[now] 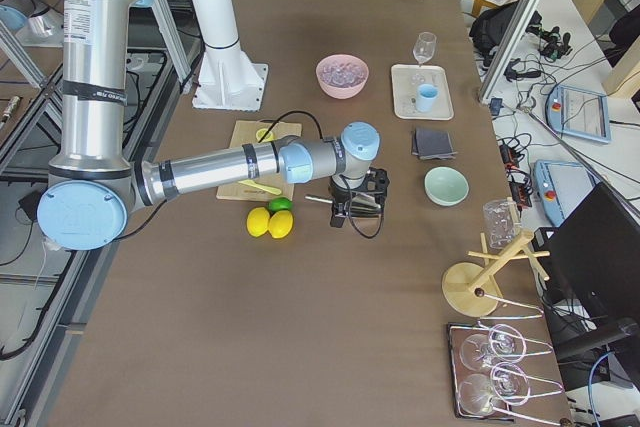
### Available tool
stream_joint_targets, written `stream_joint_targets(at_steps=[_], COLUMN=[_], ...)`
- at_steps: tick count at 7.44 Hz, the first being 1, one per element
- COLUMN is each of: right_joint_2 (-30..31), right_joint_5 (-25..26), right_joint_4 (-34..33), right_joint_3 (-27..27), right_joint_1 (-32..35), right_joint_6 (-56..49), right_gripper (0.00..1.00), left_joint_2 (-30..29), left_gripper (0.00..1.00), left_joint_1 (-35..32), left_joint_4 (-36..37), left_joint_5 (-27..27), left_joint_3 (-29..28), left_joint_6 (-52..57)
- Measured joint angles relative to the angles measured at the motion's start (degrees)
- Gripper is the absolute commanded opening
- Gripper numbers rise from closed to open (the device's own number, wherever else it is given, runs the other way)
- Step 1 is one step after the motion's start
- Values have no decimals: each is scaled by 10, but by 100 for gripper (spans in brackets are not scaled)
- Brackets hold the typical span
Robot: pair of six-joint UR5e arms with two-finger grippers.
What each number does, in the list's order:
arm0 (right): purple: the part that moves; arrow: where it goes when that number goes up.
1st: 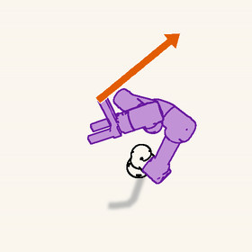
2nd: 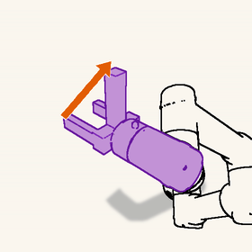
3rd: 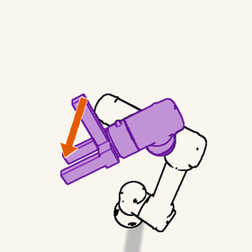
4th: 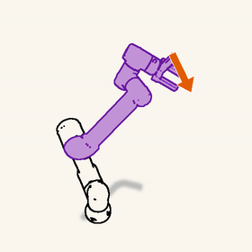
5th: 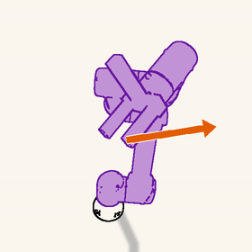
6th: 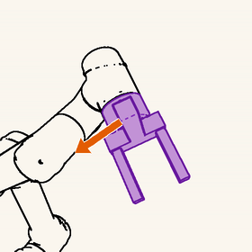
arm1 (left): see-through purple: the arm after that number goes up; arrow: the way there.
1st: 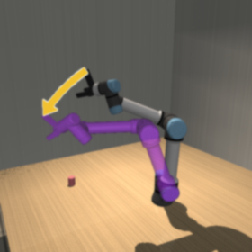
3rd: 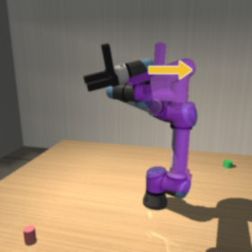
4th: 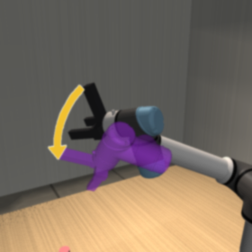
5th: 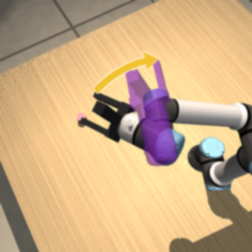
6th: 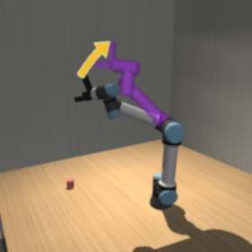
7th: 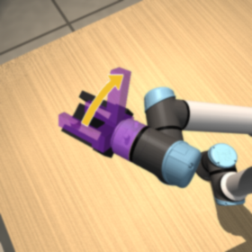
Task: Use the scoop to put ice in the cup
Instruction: 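Grasp the metal scoop handle with the right gripper while the left arm approaches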
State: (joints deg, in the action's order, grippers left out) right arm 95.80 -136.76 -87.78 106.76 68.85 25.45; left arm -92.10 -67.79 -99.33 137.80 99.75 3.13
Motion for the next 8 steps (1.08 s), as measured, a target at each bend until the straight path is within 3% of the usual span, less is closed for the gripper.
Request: stream_joint_targets(at_steps=[2, 3, 8], right_joint_2=[21, 24, 15], right_joint_5=[21, 27, 44], right_joint_4=[126, 151, 164], right_joint_3=[-10, -12, -19], right_joint_1=[-52, -69, -125], right_joint_6=[120, 148, 192], right_gripper=[100, 100, 99], left_joint_2=[-6, -7, -29], left_gripper=[98, 98, 98], left_joint_1=[20, 44, 109], left_joint_4=[-51, -80, -110], left_joint_5=[-1, -5, -55], left_joint_3=[1, -3, -3], left_joint_6=[-3, -3, -1])
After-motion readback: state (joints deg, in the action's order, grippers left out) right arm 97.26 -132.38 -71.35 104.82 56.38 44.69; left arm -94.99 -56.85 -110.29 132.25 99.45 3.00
